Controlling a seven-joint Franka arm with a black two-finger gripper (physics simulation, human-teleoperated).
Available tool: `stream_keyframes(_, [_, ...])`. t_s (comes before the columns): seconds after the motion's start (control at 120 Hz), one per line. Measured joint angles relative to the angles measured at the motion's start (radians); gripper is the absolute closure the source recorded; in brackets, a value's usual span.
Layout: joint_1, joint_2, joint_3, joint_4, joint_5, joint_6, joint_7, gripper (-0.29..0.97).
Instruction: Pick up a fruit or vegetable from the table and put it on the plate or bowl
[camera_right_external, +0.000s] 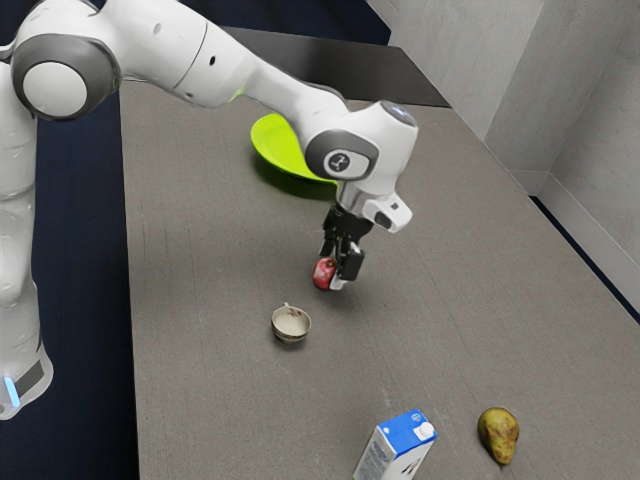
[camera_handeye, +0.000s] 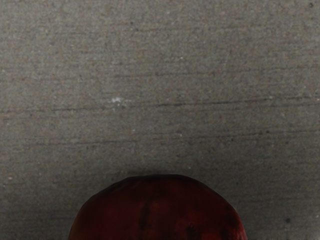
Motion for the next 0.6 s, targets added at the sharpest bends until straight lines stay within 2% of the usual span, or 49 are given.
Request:
stream_keyframes(0.5, [-0.001,0.004,0.001,-0.033,-0.007,0.029,0.004,0.00])
stream_keyframes(0.6, [0.000,0.004,0.000,-0.034,-0.006,0.034,0.005,0.20])
